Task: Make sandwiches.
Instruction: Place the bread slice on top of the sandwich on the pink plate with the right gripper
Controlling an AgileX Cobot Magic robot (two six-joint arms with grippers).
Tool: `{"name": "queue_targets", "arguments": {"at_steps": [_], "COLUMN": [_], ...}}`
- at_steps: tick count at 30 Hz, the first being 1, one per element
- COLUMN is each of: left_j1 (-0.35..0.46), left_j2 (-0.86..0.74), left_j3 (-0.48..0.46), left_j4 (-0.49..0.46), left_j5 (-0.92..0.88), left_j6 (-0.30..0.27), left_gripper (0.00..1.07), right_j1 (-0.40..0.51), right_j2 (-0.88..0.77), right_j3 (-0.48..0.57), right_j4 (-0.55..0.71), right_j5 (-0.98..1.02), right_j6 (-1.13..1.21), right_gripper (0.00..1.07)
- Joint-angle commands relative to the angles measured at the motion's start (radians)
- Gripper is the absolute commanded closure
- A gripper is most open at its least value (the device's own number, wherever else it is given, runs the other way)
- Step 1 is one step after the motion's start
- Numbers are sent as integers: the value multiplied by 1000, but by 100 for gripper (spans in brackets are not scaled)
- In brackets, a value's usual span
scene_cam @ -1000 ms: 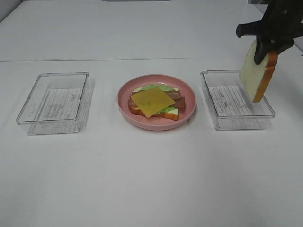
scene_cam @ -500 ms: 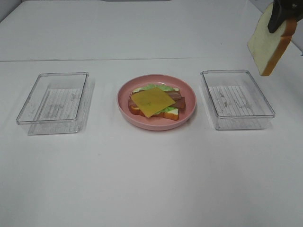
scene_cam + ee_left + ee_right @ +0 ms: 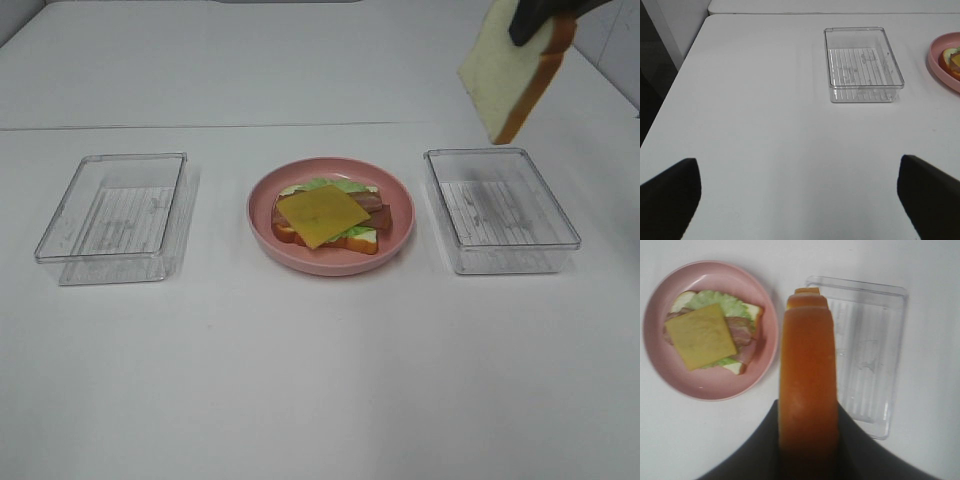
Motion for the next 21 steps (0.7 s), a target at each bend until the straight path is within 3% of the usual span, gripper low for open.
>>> {"name": "queue_targets", "arguments": {"at_steps": [1, 9, 21], "left_j1": [3, 3, 3], "left_j2": [-18, -18, -18], "left_j3": [2, 2, 2], "left_j4": [-7, -7, -7], "left_j5": [-4, -4, -4], "left_j6": [-6, -6, -6], "left_gripper": [6, 6, 6], "right_j1": [91, 200, 263], "right_j2": [6, 60, 178], "right_j3": [4, 4, 4], "right_j4": [11, 87, 173], "right_j5": [-28, -96, -172], "right_j6": [-15, -11, 12], "right_gripper": [107, 107, 107]}}
